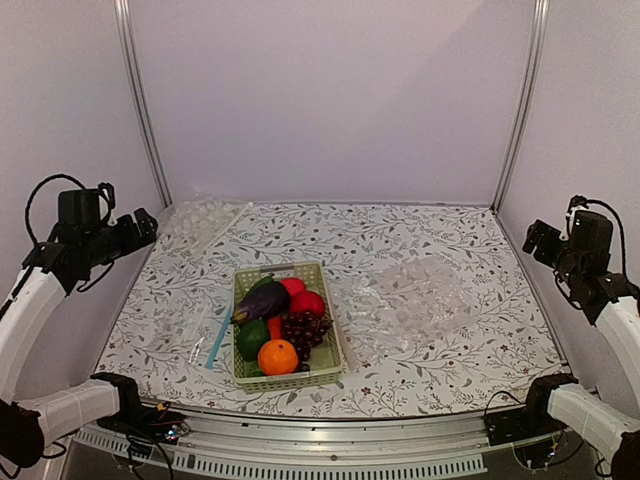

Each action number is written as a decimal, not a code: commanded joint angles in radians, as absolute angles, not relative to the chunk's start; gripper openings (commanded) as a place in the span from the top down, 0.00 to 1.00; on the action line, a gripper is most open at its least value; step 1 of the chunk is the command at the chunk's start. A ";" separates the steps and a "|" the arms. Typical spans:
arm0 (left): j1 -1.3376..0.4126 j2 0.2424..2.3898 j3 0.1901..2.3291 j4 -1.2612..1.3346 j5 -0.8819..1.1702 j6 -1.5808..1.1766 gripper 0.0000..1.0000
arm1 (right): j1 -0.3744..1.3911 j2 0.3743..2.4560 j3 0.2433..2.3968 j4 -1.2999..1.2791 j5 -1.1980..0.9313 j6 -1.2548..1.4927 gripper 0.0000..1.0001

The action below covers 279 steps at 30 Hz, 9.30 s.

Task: Place the food in the zip-top bag and seal the zipper
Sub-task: Pick up the zipper food storage bag at the corner of the board, then hold the zipper from the zipper food storage bag, then hold the zipper food storage bag.

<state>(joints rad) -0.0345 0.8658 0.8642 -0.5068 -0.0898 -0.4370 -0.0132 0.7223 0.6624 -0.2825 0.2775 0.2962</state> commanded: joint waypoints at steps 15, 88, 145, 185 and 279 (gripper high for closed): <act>-0.055 0.787 0.851 -0.552 0.100 -0.386 0.06 | -0.012 0.805 0.805 -0.487 0.174 0.289 0.01; -0.710 1.505 0.661 -0.621 -0.309 -0.799 0.85 | -0.006 0.880 0.834 -0.543 0.053 0.337 0.01; -0.841 1.132 0.801 0.062 0.184 -0.817 1.00 | 0.757 1.263 1.213 -0.387 -0.088 0.609 0.19; -0.995 1.471 0.880 0.293 0.256 -0.906 1.00 | 0.795 1.620 1.424 -0.352 0.059 0.734 0.58; -0.779 1.508 1.287 -0.187 0.902 -0.187 0.67 | 0.840 1.532 1.553 -0.572 -0.727 0.310 1.00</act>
<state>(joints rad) -0.7704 1.4849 1.2926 -0.1978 0.8764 -0.1787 0.8333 1.5223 1.5288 -0.5762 -0.7185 0.3138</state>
